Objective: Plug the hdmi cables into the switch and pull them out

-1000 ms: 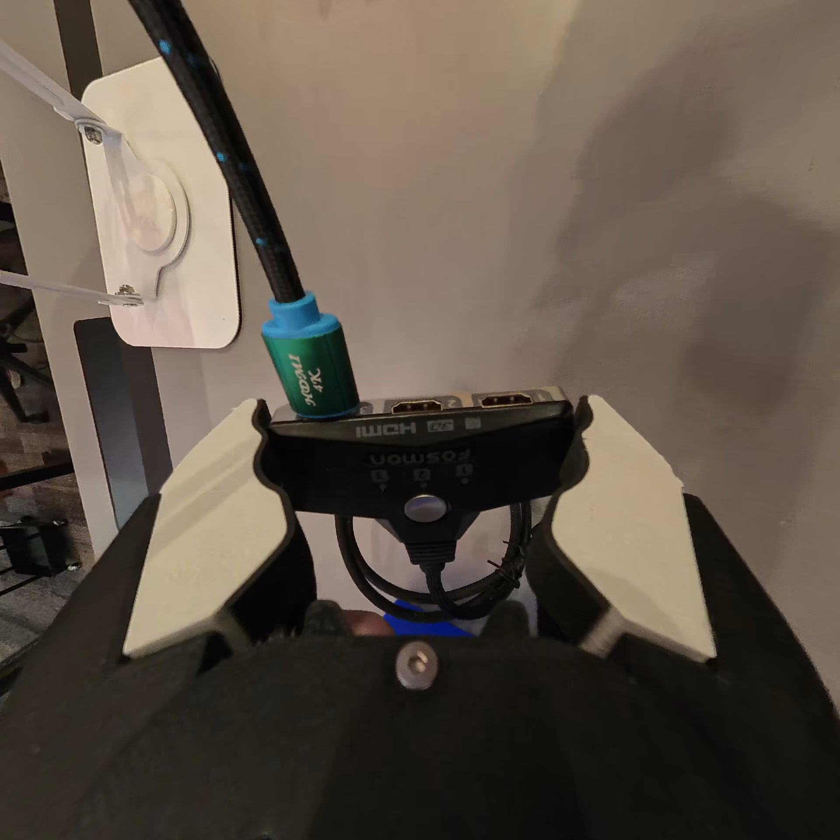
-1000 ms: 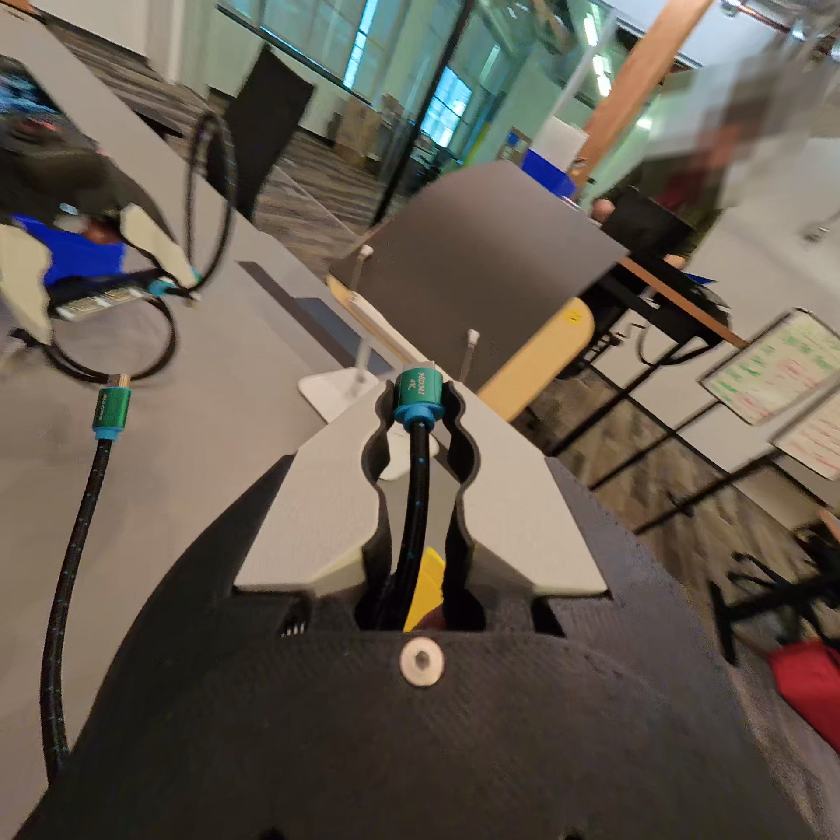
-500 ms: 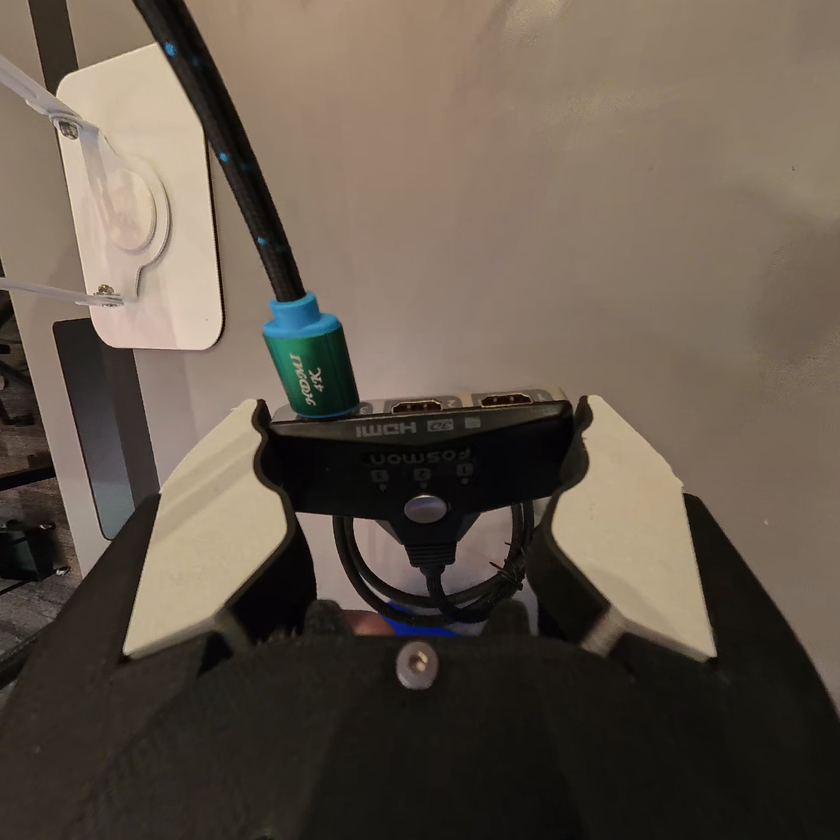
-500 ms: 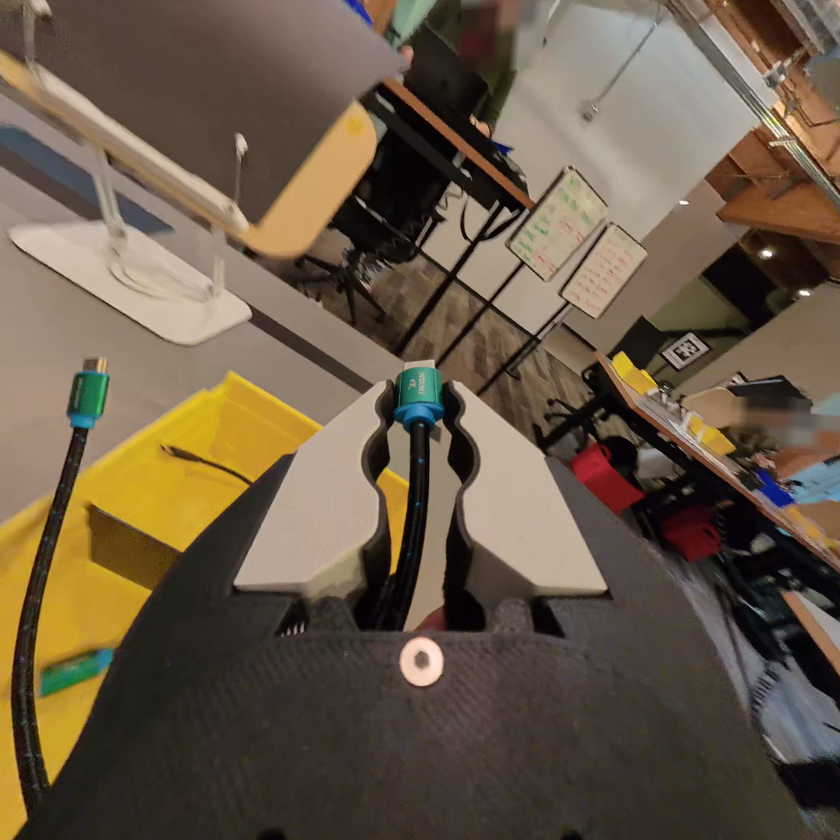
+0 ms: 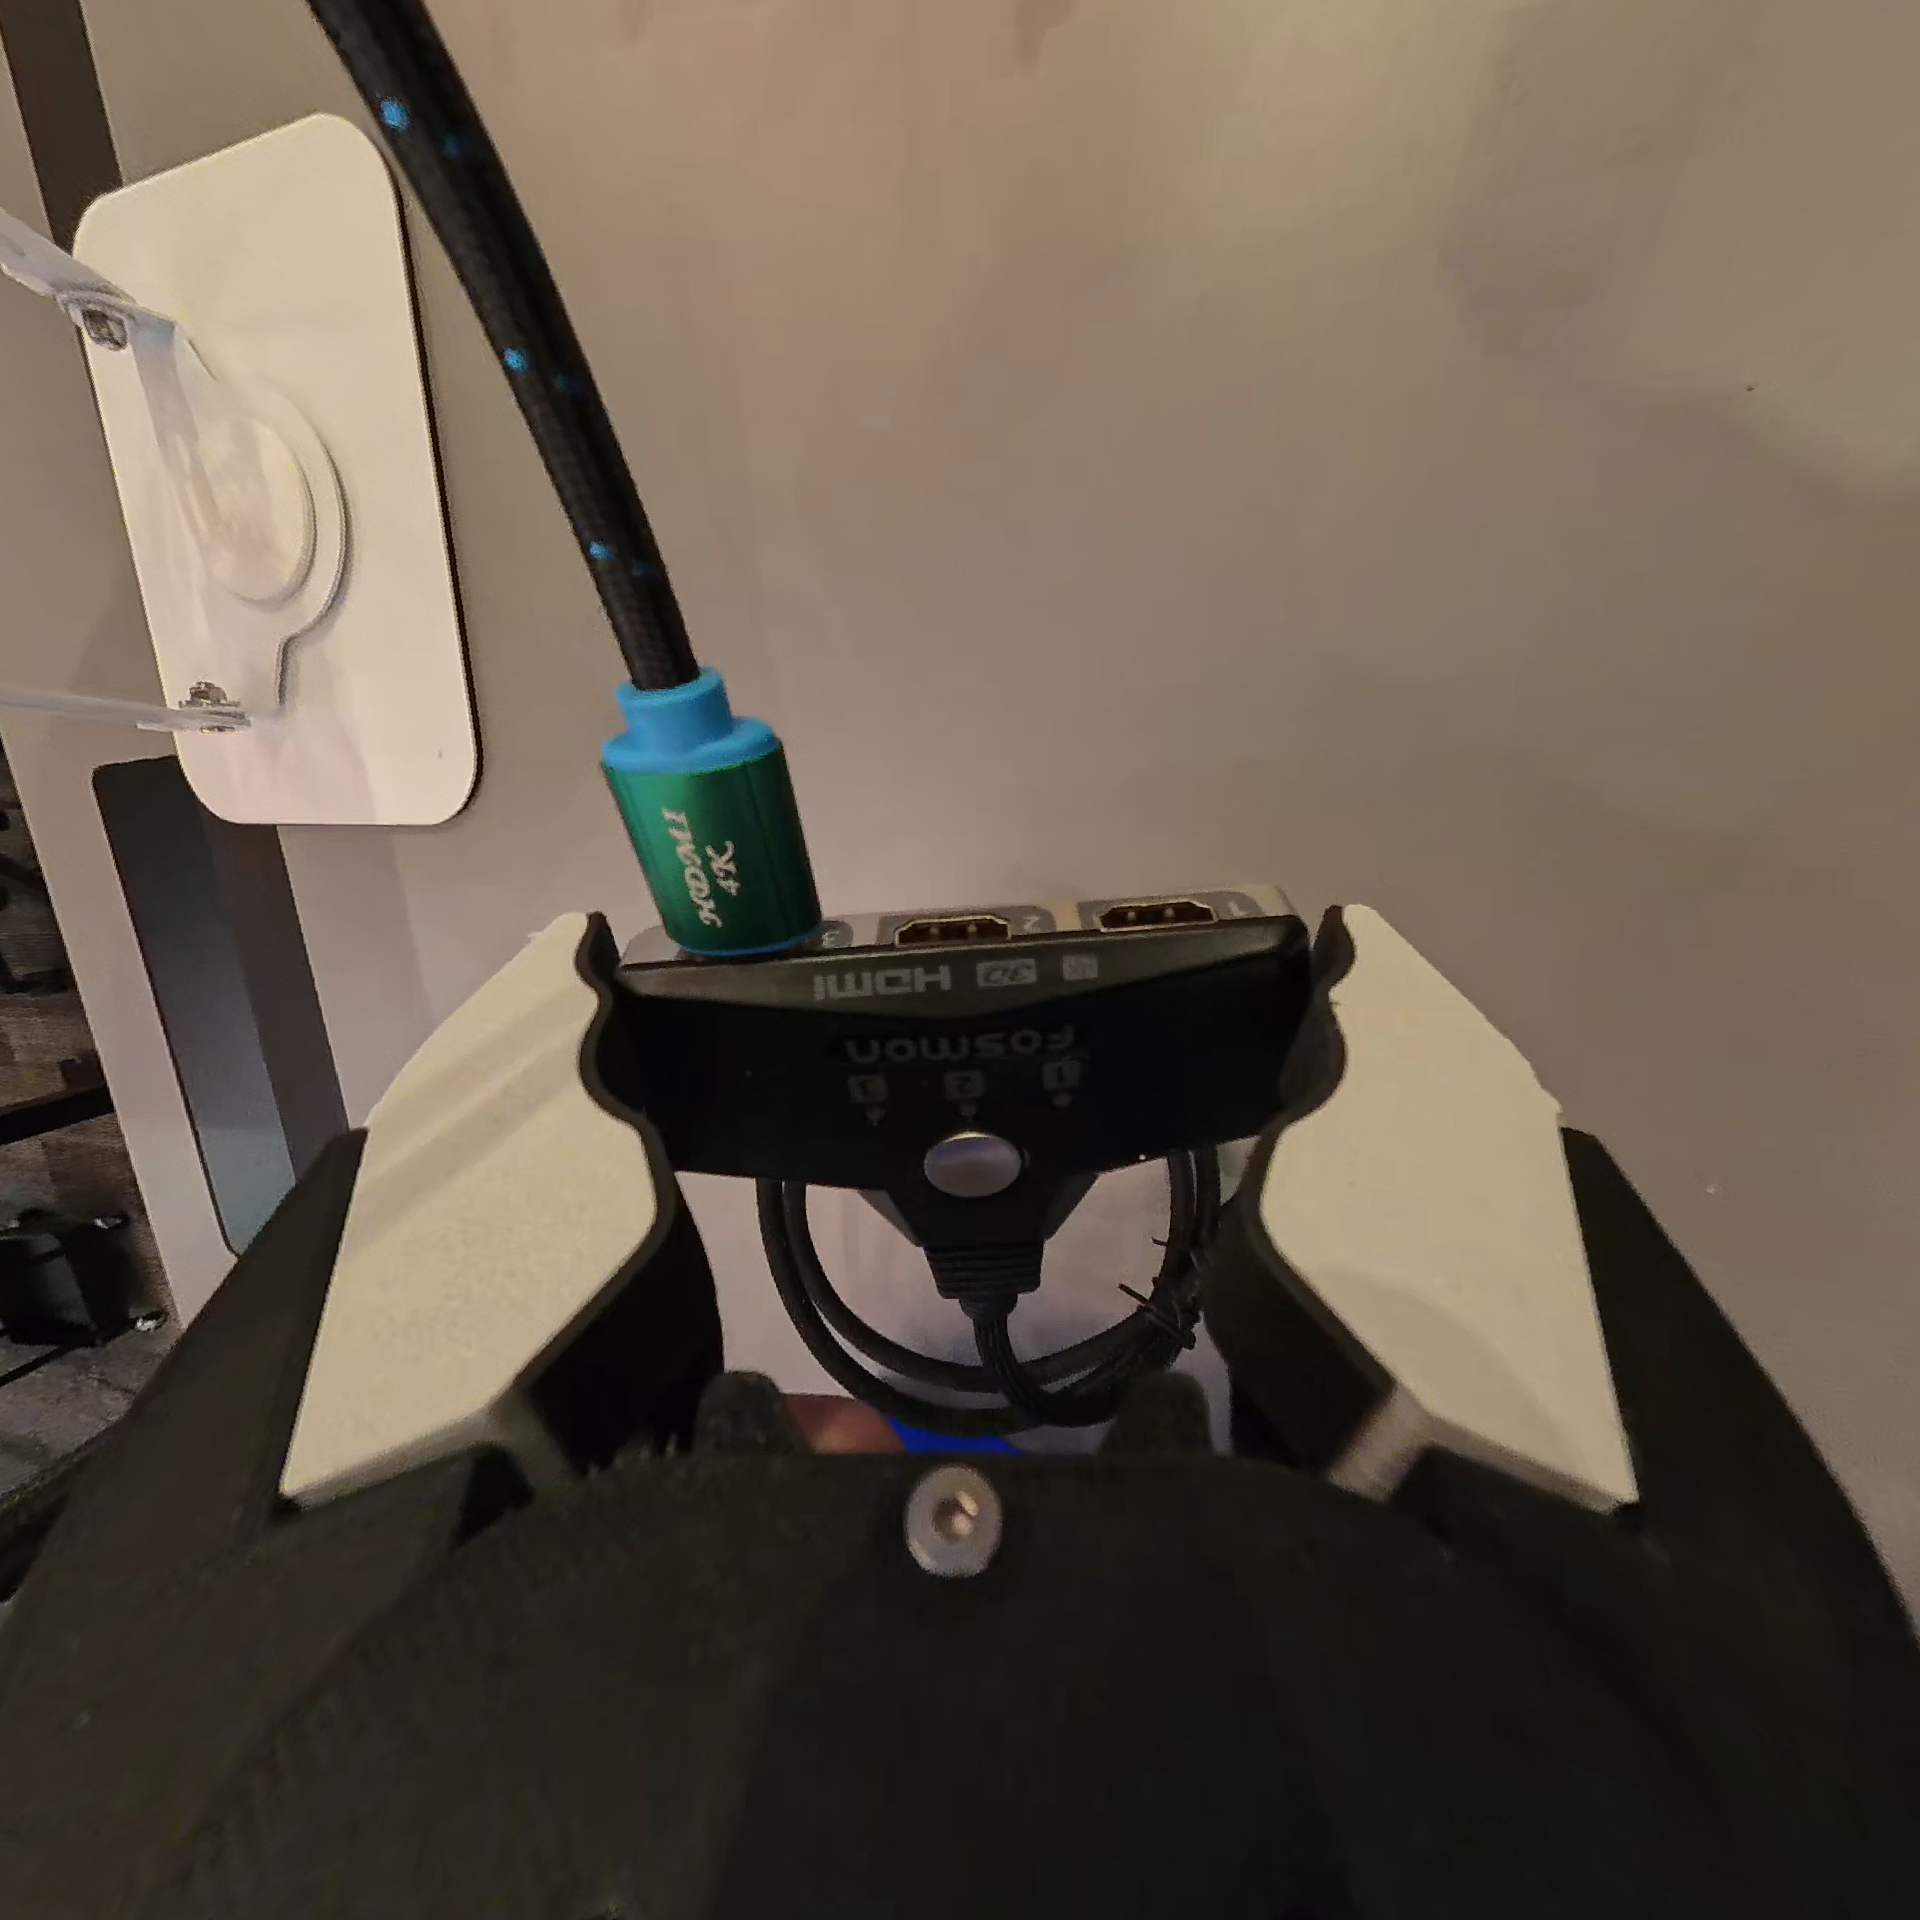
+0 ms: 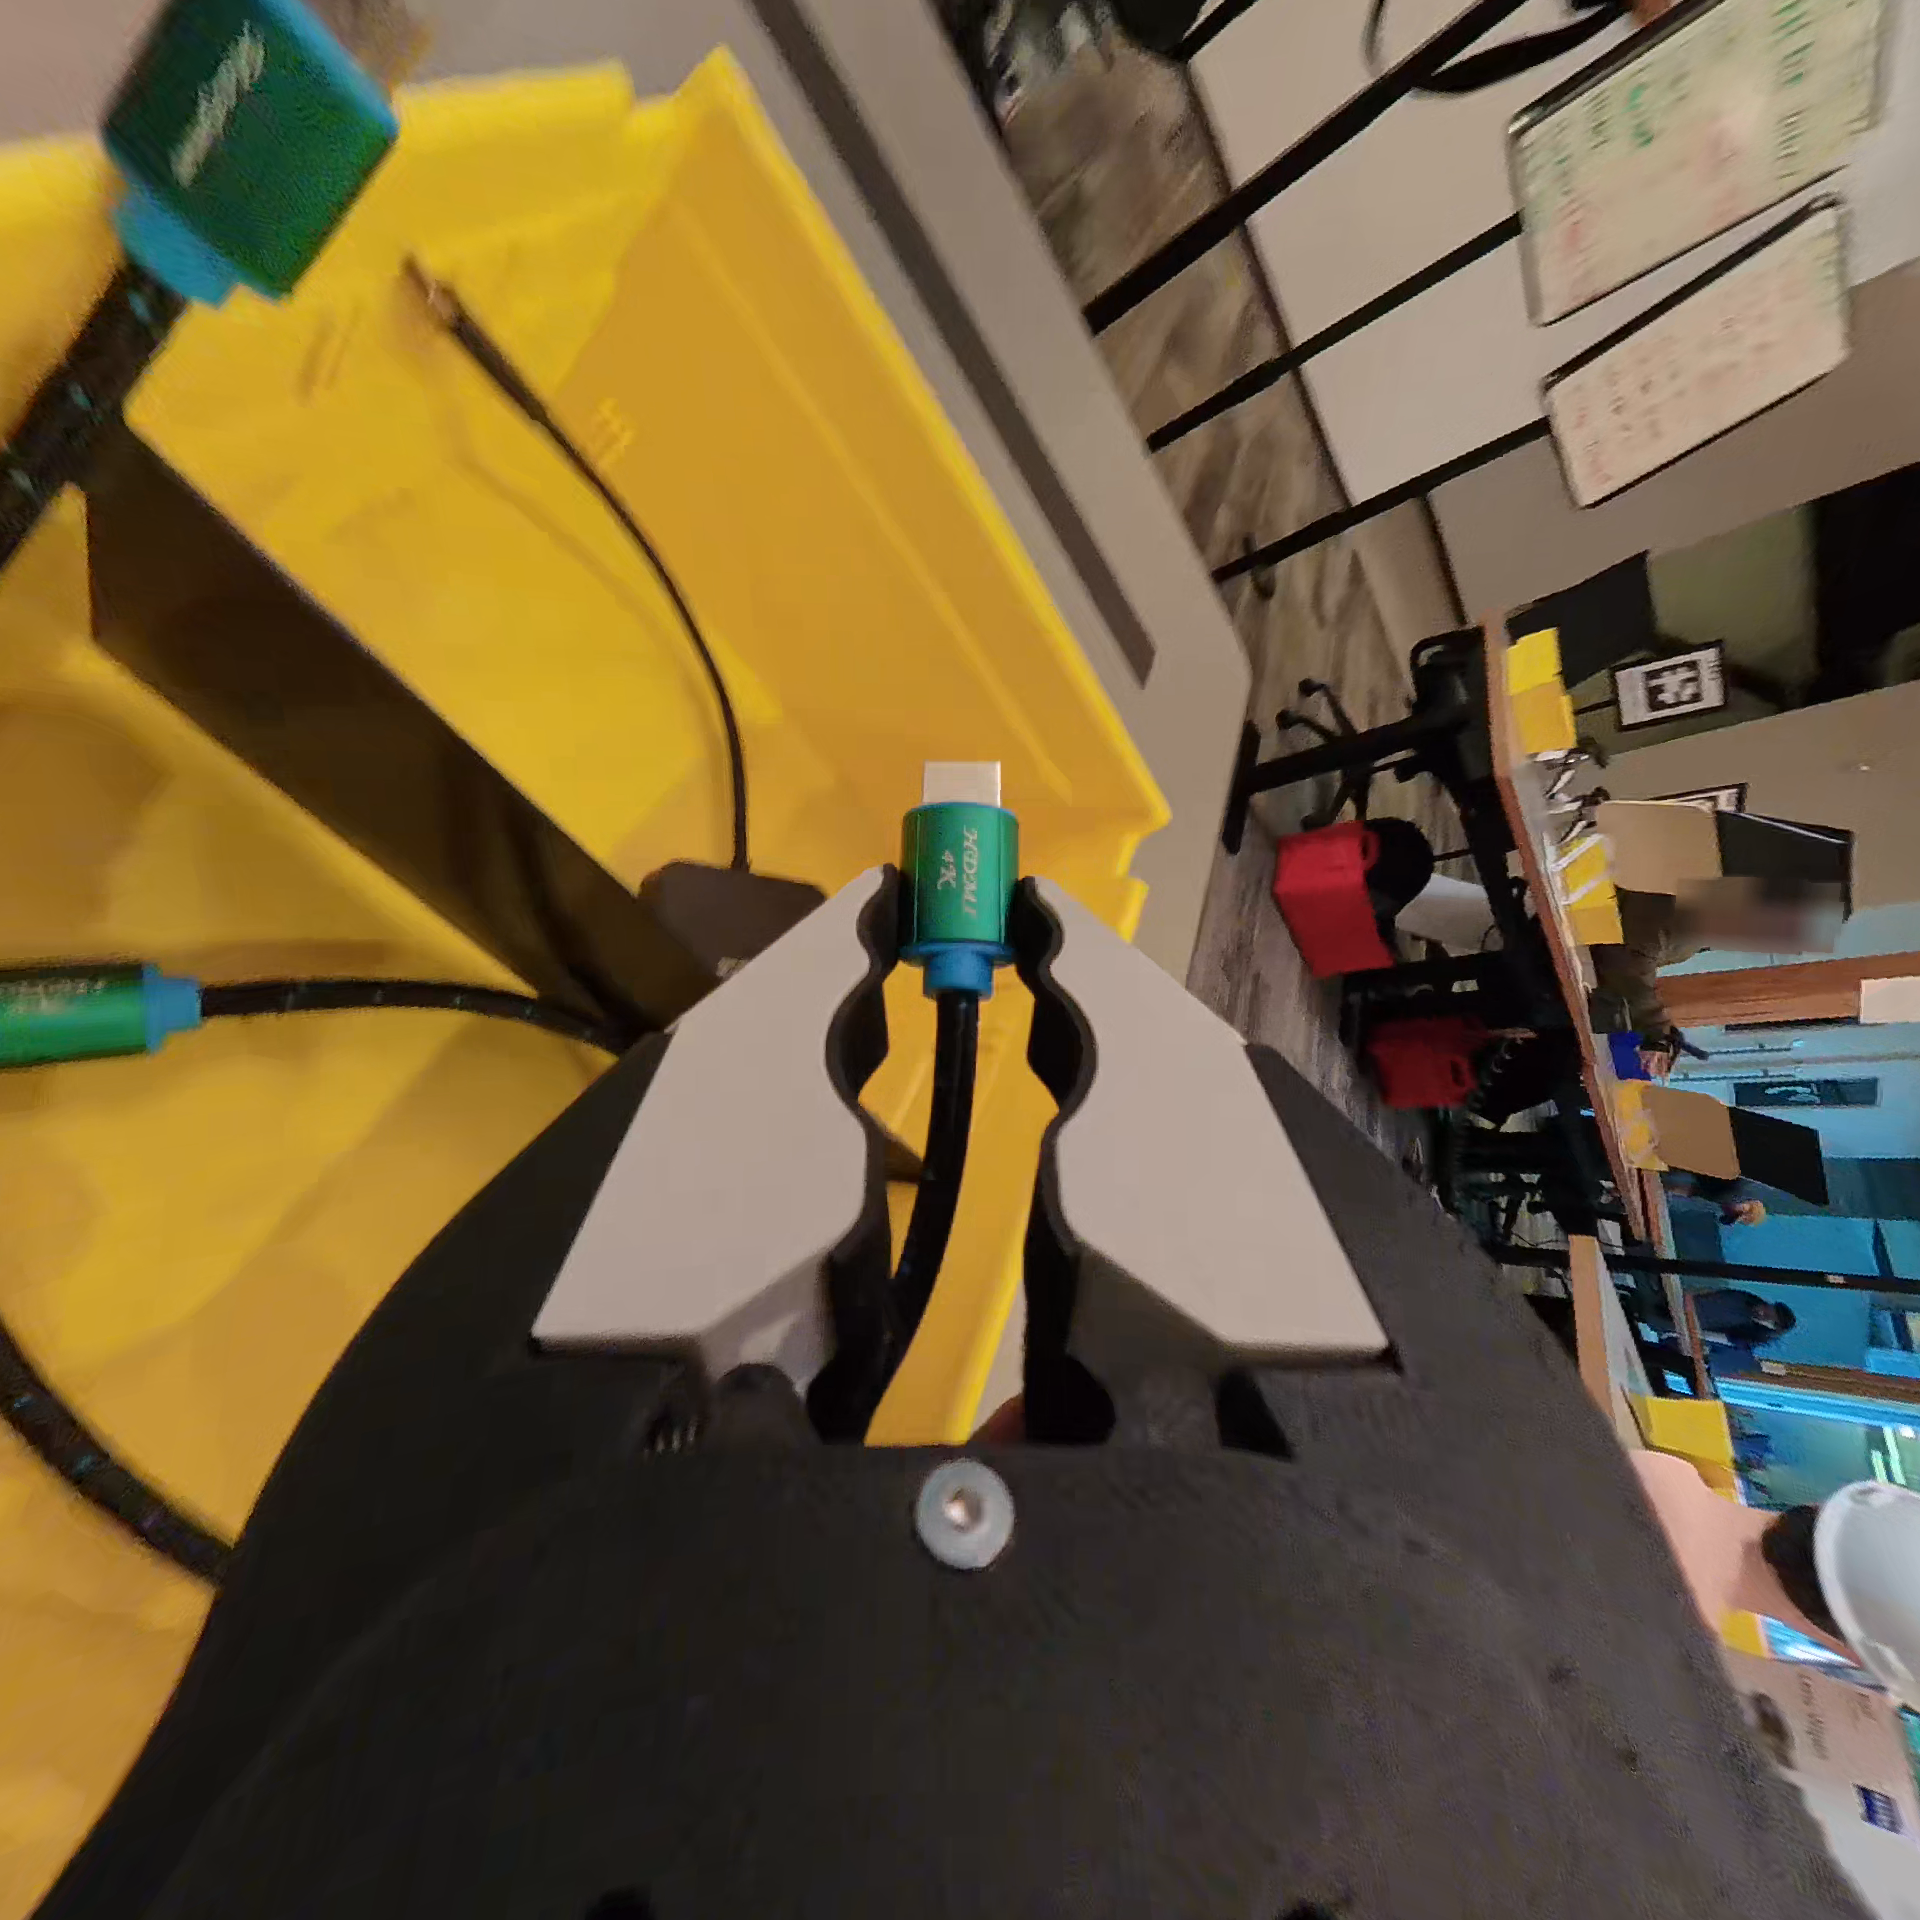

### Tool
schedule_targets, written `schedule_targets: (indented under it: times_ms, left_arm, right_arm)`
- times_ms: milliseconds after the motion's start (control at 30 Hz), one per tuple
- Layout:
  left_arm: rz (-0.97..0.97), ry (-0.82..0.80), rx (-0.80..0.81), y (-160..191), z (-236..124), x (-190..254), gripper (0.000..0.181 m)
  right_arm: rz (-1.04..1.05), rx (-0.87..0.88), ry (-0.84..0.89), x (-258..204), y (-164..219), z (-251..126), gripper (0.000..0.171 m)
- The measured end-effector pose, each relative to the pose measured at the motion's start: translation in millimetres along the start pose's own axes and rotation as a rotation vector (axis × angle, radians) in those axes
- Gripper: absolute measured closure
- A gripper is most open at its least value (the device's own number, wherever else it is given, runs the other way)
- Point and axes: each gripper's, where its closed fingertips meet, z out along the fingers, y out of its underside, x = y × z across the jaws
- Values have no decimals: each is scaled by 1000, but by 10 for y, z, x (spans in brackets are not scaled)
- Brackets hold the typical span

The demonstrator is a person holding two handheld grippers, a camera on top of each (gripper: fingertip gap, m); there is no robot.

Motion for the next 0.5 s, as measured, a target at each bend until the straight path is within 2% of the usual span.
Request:
schedule_targets:
  times_ms: [233,333,400,500]
  left_arm:
    - [1,2,1,11,-5,17,61]
    - [0,1,3,13,-13,19,61]
    - [1,0,8,10,-22,22,61]
    - [2,-1,17,7,-42,30,61]
  right_arm:
    - [-141,-232,-206,-234,271,-13,149]
    - [-165,-284,-285,-221,302,-107,132]
    - [-161,-289,-286,-132,267,-173,122]
    - [-162,-239,-222,77,60,-326,120]
